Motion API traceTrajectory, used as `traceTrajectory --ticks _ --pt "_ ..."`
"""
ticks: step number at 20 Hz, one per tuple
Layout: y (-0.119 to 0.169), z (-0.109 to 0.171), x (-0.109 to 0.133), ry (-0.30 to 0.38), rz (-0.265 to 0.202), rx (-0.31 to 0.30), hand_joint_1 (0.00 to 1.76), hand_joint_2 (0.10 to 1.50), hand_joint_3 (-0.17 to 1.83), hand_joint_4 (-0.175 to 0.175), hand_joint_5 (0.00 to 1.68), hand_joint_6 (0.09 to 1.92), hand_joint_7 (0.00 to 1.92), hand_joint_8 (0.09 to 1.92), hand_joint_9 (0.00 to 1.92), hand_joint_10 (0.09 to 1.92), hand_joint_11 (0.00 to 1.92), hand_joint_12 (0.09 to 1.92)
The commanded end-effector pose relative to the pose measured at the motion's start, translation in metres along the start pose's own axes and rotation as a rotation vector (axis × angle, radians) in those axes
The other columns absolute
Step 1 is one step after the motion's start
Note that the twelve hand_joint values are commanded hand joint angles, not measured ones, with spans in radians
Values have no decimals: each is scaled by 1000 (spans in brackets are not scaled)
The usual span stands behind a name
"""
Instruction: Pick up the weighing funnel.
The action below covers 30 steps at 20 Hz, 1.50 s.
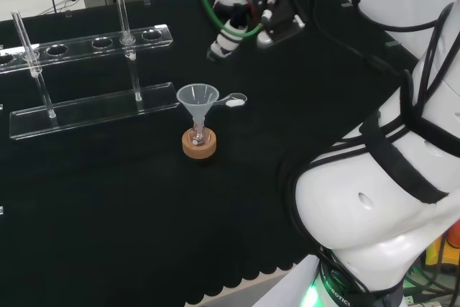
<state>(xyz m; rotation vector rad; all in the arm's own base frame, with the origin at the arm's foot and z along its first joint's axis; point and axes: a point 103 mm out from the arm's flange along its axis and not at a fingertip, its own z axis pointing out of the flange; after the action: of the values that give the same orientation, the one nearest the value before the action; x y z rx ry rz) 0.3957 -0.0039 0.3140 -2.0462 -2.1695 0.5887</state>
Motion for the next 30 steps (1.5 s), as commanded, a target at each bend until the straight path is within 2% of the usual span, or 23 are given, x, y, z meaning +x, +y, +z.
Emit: traceTrajectory --ticks 1,9,15,22,30 --pt "15 18 -35 65 12 -5 589 680 381 -55 361 87 320 672 599 603 362 1365" --pt "49 38 -55 100 12 4 624 685 399 -56 374 87 346 676 625 597 381 1364" --pt "81 65 -68 130 16 1 691 672 460 -59 418 87 414 672 708 571 441 1330" --pt "113 101 -63 172 31 -1 719 654 514 -62 490 87 515 675 799 546 499 1310" --pt "139 131 -53 174 34 46 742 651 530 -61 533 87 534 673 818 536 510 1301"
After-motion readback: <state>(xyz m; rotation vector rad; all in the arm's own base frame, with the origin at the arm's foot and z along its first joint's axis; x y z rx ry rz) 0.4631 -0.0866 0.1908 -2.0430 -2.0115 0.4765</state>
